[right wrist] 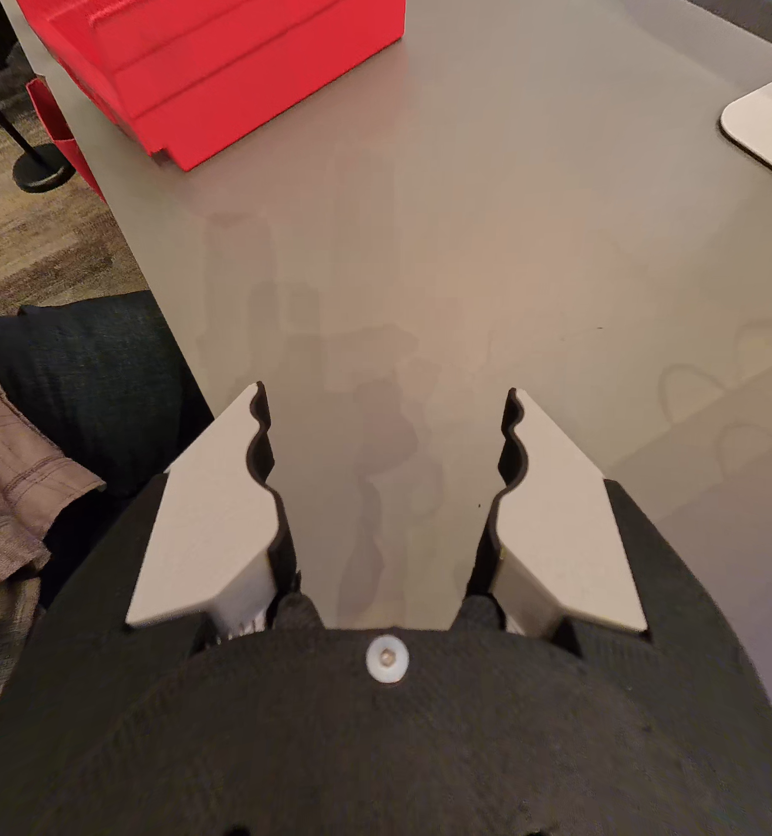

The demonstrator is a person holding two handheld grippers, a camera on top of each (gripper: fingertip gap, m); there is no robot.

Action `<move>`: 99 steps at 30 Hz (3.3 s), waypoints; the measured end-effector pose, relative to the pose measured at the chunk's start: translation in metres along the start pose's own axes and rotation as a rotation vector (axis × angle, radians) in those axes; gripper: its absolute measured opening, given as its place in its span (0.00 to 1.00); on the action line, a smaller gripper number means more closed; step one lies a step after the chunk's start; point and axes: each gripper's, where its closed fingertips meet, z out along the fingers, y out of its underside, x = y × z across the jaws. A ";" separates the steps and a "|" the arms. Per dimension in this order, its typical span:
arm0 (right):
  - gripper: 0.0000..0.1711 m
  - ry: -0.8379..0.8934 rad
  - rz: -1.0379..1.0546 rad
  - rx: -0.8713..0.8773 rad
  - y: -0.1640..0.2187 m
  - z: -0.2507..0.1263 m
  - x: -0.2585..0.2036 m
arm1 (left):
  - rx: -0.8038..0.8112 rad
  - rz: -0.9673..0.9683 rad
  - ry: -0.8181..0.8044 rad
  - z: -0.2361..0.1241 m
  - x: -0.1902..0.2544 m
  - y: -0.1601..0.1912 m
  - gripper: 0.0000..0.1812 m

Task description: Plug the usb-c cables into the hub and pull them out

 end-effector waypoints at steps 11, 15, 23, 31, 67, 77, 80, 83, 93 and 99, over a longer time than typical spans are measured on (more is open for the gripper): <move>0.60 0.003 -0.006 0.031 0.003 -0.010 -0.005 | 0.228 0.047 0.091 -0.019 0.057 -0.151 0.01; 0.60 0.019 -0.024 0.052 -0.002 -0.016 -0.003 | 0.281 0.050 0.179 -0.005 0.106 -0.194 0.01; 0.60 0.021 0.000 0.070 0.005 -0.023 0.002 | 0.277 0.040 0.293 0.047 0.219 -0.223 0.01; 0.59 0.014 0.011 0.079 0.011 -0.022 0.006 | 0.237 0.021 0.257 0.051 0.261 -0.192 0.00; 0.60 -0.051 -0.042 0.055 0.012 -0.005 -0.015 | -0.043 0.071 0.112 -0.066 0.174 -0.059 0.18; 0.60 -0.077 -0.038 0.042 0.014 -0.001 -0.022 | -0.575 -0.119 0.588 -0.065 0.202 0.110 0.09; 0.60 -0.074 -0.030 0.037 0.015 -0.002 -0.021 | -0.651 -0.168 0.630 -0.052 0.214 0.131 0.12; 0.60 -0.074 -0.025 0.033 0.016 -0.002 -0.021 | -0.710 -0.232 0.700 -0.043 0.227 0.142 0.15; 0.60 -0.082 -0.018 0.036 0.018 0.000 -0.020 | -0.687 -0.253 0.644 -0.040 0.212 0.140 0.02; 0.59 -0.088 -0.014 0.049 0.017 -0.002 -0.020 | -0.535 -0.310 0.436 -0.062 0.151 0.109 0.02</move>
